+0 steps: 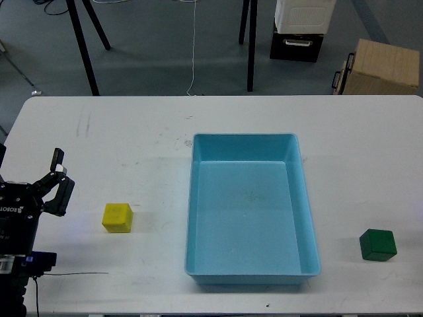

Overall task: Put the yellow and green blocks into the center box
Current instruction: 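Bring the right gripper into view above the green cube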

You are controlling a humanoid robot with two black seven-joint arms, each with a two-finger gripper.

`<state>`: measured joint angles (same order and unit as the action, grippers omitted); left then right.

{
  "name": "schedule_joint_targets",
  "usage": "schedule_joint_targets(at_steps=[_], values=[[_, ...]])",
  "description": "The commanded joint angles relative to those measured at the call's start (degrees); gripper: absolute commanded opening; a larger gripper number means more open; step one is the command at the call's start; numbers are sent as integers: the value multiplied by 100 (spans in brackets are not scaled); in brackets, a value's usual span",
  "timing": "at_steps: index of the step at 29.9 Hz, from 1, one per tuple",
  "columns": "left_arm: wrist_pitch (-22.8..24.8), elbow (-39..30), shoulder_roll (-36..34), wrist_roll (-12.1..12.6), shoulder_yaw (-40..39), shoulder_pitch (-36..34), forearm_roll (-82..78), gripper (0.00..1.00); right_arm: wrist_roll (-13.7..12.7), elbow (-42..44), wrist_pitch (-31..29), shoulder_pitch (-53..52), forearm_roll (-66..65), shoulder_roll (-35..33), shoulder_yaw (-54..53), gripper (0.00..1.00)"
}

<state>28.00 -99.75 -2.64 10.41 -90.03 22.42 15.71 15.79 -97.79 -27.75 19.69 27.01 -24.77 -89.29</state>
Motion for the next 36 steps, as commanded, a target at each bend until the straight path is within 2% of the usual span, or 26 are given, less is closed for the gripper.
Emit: schedule_joint_targets(at_steps=[1,4,8,11,14,17,20,23,25,27,31,36], values=[[0,0,53,-4,-6,262,11,100,-304,49,-25,-44,-3,33,-27,100],[0,0,44,5,3,394,11,100,-305,102,-25,-53,6,112,-54,100],[0,8,44,-13,-32,412,19,100,-305,540,-25,-131,-3,682,-80,100],[0,8,53,-13,-85,404,54,100,-305,883,-25,-307,-21,588,-98,100],[0,61,61,-13,-76,333,72,100,-313,1226,-25,-754,-300,-96,-19,100],[0,96,79,-13,-67,211,72,100,-313,1490,662,-1430,-1055,-860,349,100],[0,140,140,-13,-32,44,63,100,-348,1508,1314,-2282,-1759,-1844,1209,100],[0,210,176,-4,-15,-106,63,100,-445,1474,1491,-3257,-2295,-2847,2421,100],[0,237,185,-4,-6,-194,63,100,-664,1421,1491,-4248,-2795,-3427,3483,100],[0,281,211,-4,3,-246,63,100,-857,1438,1535,-5197,-3296,-3675,4397,100],[0,465,229,-4,3,-370,63,100,-1253,1473,1632,-7079,-4526,-3764,6620,100],[0,580,220,5,3,-458,63,100,-1999,1403,1501,-8663,-6494,-3772,8846,100]])
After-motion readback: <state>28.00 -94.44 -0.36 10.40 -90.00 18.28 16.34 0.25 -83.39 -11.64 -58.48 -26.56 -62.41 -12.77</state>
